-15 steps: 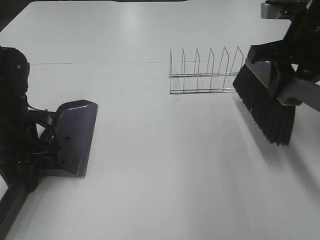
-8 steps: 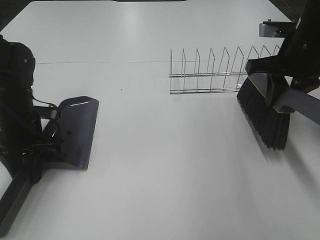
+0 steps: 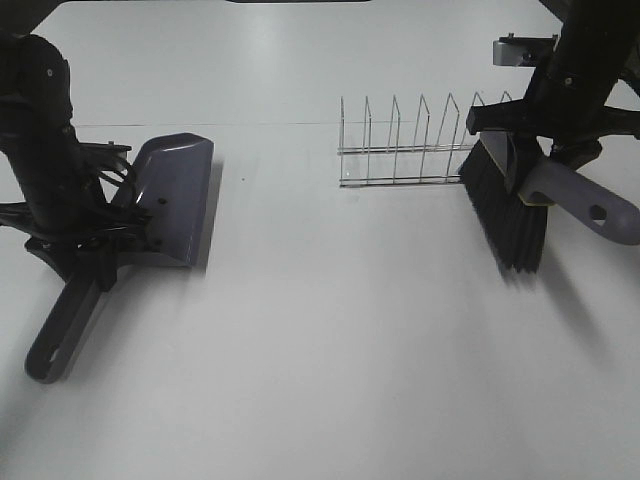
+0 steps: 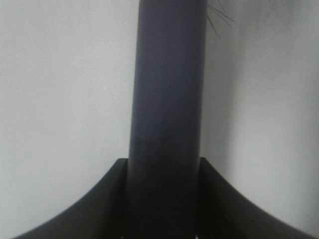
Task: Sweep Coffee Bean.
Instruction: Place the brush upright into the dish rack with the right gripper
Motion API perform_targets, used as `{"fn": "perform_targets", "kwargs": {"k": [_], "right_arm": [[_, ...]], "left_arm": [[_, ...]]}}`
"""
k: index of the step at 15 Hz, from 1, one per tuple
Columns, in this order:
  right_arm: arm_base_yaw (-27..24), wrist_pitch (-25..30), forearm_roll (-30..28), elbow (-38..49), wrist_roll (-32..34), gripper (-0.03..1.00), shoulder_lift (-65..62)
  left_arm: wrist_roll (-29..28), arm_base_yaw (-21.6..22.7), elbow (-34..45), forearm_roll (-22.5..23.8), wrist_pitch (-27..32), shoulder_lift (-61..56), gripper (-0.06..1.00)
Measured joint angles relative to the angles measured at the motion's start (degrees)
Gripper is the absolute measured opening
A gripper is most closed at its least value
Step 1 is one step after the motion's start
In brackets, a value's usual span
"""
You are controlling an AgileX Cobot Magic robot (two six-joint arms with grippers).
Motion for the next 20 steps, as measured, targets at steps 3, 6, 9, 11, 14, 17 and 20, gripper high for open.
{"fn": "perform_targets", "kwargs": {"k": [3,6,9,11,14,17,20], "right_arm": [[-0.1,-0.6,-1.5,-3.7,0.3,0.35,2.5],[-0.2,-2.2,-2.3,-6.0,0.4,0.35,2.6],[-0.3,-7.5,-2.9,-7.0,0.3,0.35,2.9],[-0.3,-9.8,-3.0,-7.0,0.3,0.35,4.6],[-0.3,-10.3,-3.9,-7.5,0.3,0.35,7.2],[-0.3,-10.7,-4.9,-7.5,0.5,0.35,7.2],[-0.2,-10.4,-6.5,-7.5,0.9,0.35,7.6]], "left_arm": [[-0.1,0.0,0.0,0.0,0.1,0.0,0.32],[-0.1,0.0,0.0,0.0,0.1,0.0,0.32],[-0.1,0.0,0.0,0.0,0.2,0.0,0.32],[-0.1,0.0,0.0,0.0,0.2,0.0,0.32],[-0.1,0.0,0.0,0.0,0.2,0.0,0.32],[-0.1,0.0,0.0,0.0,0.2,0.0,0.32],[-0.1,0.0,0.0,0.0,0.2,0.0,0.32]]}}
